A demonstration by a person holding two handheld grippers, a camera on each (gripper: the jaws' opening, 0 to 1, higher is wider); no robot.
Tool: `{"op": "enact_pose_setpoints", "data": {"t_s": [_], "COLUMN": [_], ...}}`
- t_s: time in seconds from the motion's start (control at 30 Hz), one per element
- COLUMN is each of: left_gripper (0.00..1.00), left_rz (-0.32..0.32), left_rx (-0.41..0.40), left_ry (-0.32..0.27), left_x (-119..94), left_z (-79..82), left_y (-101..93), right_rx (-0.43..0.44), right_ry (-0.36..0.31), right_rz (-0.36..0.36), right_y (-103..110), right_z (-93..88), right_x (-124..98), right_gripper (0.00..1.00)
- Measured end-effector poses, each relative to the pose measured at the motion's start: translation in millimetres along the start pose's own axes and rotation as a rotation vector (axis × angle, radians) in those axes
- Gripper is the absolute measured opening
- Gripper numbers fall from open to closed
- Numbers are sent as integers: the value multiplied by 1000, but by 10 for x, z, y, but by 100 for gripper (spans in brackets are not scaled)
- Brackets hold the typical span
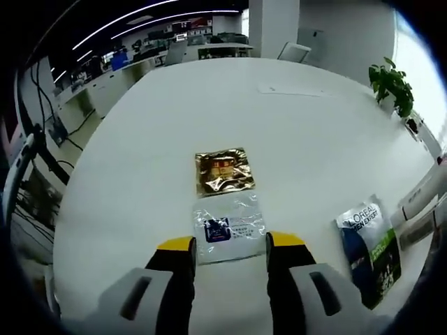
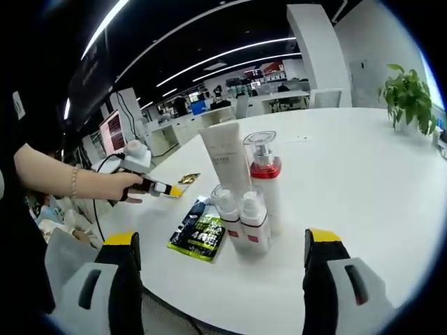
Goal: Arrange the skincare products in the storage area until every visible bottle or jar stands upright without overlapping.
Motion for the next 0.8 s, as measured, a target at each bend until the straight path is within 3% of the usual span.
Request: {"op": "enact_pose_setpoints", "data": {"t_s": [0.47,0.8], "left_gripper": [38,38], "left_rz": [-91,-136], "left_rx": [17,-10], "left_ry": [-122,-181], "left_x": [-446,-901], "left_z": [6,-111], "left_y": [-96,-207], "right_rx": [-2,-21], "right_ry": [-11,-1], "right_rz": [19,68], "right_y": [11,101], "right_z": [21,55], "right_x": [0,-13], "right_gripper": [96,85]}}
Point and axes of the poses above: the point that each gripper's makers call its tool centre point, and the gripper's own axes: x roughly forward along the fingers, y roughly to its left, z roughly out of its top, the point moved 9 cm from there along -x, roughly backward along the fingers, and after that the axes turned 12 degrees about -y, right-handed, at the moved point
